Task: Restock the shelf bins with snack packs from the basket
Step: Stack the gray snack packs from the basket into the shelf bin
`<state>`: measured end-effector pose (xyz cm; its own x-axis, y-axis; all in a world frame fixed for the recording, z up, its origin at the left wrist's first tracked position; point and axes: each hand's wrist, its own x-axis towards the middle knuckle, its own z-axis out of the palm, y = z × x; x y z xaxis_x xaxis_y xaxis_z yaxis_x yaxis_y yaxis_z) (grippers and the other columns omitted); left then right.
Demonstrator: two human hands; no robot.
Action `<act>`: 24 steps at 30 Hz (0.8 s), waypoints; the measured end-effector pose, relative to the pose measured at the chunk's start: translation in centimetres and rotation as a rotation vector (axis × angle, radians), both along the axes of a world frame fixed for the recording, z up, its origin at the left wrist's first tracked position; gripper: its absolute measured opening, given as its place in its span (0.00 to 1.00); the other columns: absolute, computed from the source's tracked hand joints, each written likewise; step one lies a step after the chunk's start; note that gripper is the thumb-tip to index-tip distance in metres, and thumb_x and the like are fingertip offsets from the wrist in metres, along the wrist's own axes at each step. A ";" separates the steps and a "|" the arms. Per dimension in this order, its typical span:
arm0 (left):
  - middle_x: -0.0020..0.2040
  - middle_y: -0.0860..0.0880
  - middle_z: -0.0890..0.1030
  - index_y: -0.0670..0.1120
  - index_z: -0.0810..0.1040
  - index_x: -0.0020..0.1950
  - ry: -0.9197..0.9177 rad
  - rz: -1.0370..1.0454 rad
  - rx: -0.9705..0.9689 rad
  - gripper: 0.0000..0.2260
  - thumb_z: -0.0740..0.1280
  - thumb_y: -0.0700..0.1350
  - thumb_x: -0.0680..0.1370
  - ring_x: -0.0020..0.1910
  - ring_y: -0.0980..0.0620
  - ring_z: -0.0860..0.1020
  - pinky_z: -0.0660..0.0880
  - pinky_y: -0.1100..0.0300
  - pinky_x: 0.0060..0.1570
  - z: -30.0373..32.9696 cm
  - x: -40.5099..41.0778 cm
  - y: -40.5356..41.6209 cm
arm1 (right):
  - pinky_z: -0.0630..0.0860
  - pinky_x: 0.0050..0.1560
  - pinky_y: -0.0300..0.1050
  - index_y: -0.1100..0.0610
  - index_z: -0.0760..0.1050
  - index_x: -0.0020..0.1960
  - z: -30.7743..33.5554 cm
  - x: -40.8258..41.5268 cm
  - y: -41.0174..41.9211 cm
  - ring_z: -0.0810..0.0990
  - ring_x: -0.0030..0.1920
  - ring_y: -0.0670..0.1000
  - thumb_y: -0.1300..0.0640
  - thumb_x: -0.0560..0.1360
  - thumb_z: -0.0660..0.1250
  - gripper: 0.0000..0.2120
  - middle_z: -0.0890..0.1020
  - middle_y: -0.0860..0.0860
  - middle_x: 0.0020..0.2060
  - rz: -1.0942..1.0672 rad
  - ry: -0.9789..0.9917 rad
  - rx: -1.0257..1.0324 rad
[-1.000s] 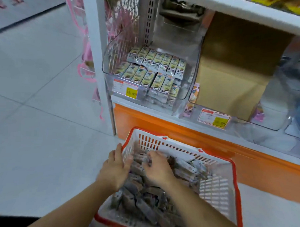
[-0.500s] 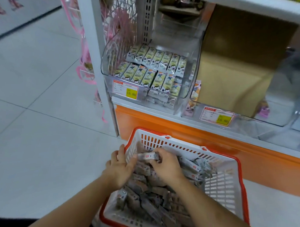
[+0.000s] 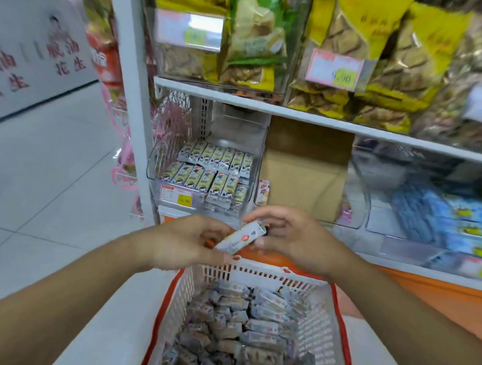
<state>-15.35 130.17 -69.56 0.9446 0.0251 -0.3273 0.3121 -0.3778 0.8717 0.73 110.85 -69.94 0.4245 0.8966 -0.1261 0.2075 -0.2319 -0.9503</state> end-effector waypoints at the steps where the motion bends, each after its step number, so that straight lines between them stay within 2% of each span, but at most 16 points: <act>1: 0.56 0.52 0.86 0.51 0.82 0.63 -0.048 0.074 -0.009 0.13 0.75 0.44 0.78 0.54 0.55 0.84 0.80 0.61 0.50 0.4 0.0 -0.3 | 0.83 0.59 0.58 0.54 0.82 0.64 0.7 0.0 -0.3 0.86 0.53 0.58 0.72 0.76 0.73 0.21 0.85 0.57 0.59 -0.013 0.012 0.039; 2: 0.54 0.51 0.86 0.52 0.83 0.59 -0.104 0.153 -0.004 0.12 0.76 0.44 0.77 0.52 0.55 0.84 0.81 0.62 0.47 0.8 0.0 -0.7 | 0.82 0.61 0.55 0.53 0.81 0.66 1.2 -0.1 -0.5 0.86 0.55 0.59 0.71 0.77 0.73 0.22 0.84 0.53 0.62 -0.027 0.033 0.077; 4: 0.52 0.51 0.86 0.54 0.84 0.54 -0.206 0.272 0.077 0.09 0.78 0.46 0.75 0.51 0.57 0.83 0.81 0.60 0.53 1.1 0.1 -1.2 | 0.82 0.61 0.52 0.51 0.78 0.69 1.6 -0.4 -0.4 0.87 0.55 0.61 0.65 0.78 0.74 0.21 0.83 0.51 0.64 -0.091 0.104 0.135; 6: 0.51 0.55 0.86 0.56 0.85 0.54 -0.272 0.286 0.168 0.11 0.79 0.51 0.73 0.50 0.57 0.83 0.80 0.54 0.58 0.9 0.3 -1.6 | 0.83 0.58 0.52 0.52 0.77 0.67 1.3 -0.7 0.5 0.87 0.54 0.59 0.61 0.80 0.73 0.17 0.87 0.55 0.57 -0.232 0.194 0.157; 8: 0.51 0.58 0.85 0.57 0.83 0.56 -0.274 0.282 0.215 0.19 0.80 0.60 0.69 0.51 0.58 0.83 0.80 0.53 0.58 0.9 0.2 -1.8 | 0.84 0.55 0.52 0.56 0.76 0.65 1.0 -0.8 1.4 0.87 0.53 0.58 0.62 0.81 0.71 0.13 0.88 0.58 0.51 -0.340 0.284 0.183; 10: 0.52 0.59 0.84 0.59 0.81 0.60 -0.240 0.246 0.202 0.26 0.80 0.66 0.66 0.52 0.58 0.83 0.80 0.52 0.58 1.2 0.1 -1.5 | 0.83 0.49 0.51 0.59 0.75 0.66 0.7 -0.5 2.0 0.85 0.50 0.58 0.63 0.82 0.69 0.13 0.86 0.63 0.51 -0.364 0.383 0.208; 11: 0.52 0.59 0.83 0.60 0.80 0.61 -0.236 0.223 0.172 0.26 0.80 0.64 0.66 0.51 0.56 0.84 0.80 0.50 0.58 1.4 0.1 -1.3 | 0.82 0.46 0.50 0.60 0.76 0.66 0.7 -0.3 2.2 0.84 0.49 0.59 0.64 0.82 0.68 0.12 0.85 0.65 0.51 -0.366 0.421 0.207; 13: 0.51 0.57 0.82 0.61 0.77 0.63 -0.252 0.206 0.098 0.25 0.82 0.54 0.69 0.47 0.53 0.84 0.81 0.49 0.57 1.7 0.3 -0.8 | 0.79 0.43 0.50 0.61 0.76 0.64 0.5 0.2 2.6 0.82 0.47 0.60 0.66 0.82 0.65 0.11 0.84 0.67 0.52 -0.365 0.470 0.194; 16: 0.51 0.55 0.81 0.66 0.71 0.70 -0.282 0.190 0.098 0.35 0.83 0.45 0.70 0.45 0.50 0.85 0.82 0.48 0.55 1.7 0.8 -0.2 | 0.78 0.55 0.62 0.62 0.76 0.65 -0.2 0.5 3.5 0.83 0.55 0.68 0.66 0.83 0.64 0.12 0.84 0.69 0.57 -0.333 0.464 0.169; 17: 0.52 0.57 0.80 0.68 0.68 0.72 -0.278 0.185 0.113 0.39 0.83 0.45 0.69 0.46 0.50 0.85 0.82 0.49 0.55 1.7 0.9 -0.1 | 0.78 0.58 0.65 0.62 0.77 0.66 -0.4 0.5 3.7 0.83 0.57 0.69 0.66 0.83 0.65 0.12 0.84 0.69 0.58 -0.321 0.449 0.161; 19: 0.52 0.59 0.78 0.71 0.65 0.75 -0.266 0.163 0.131 0.45 0.84 0.45 0.68 0.46 0.51 0.85 0.82 0.51 0.53 1.7 1.1 0.2 | 0.78 0.57 0.64 0.62 0.78 0.66 -0.7 0.5 4.3 0.84 0.54 0.66 0.65 0.83 0.66 0.13 0.84 0.68 0.55 -0.291 0.407 0.143; 21: 0.52 0.60 0.76 0.73 0.67 0.73 -0.260 0.135 0.172 0.44 0.85 0.45 0.67 0.46 0.52 0.84 0.83 0.55 0.50 1.9 1.5 0.5 | 0.77 0.54 0.60 0.61 0.79 0.66 -0.7 0.5 4.7 0.82 0.51 0.62 0.63 0.83 0.67 0.13 0.83 0.64 0.51 -0.262 0.379 0.134; 24: 0.53 0.57 0.76 0.72 0.69 0.71 -0.212 0.125 0.202 0.43 0.86 0.47 0.65 0.48 0.56 0.84 0.81 0.64 0.39 2.2 2.1 1.1 | 0.79 0.56 0.61 0.60 0.81 0.64 -0.7 0.6 5.5 0.82 0.50 0.62 0.63 0.83 0.67 0.11 0.84 0.62 0.49 -0.253 0.360 0.122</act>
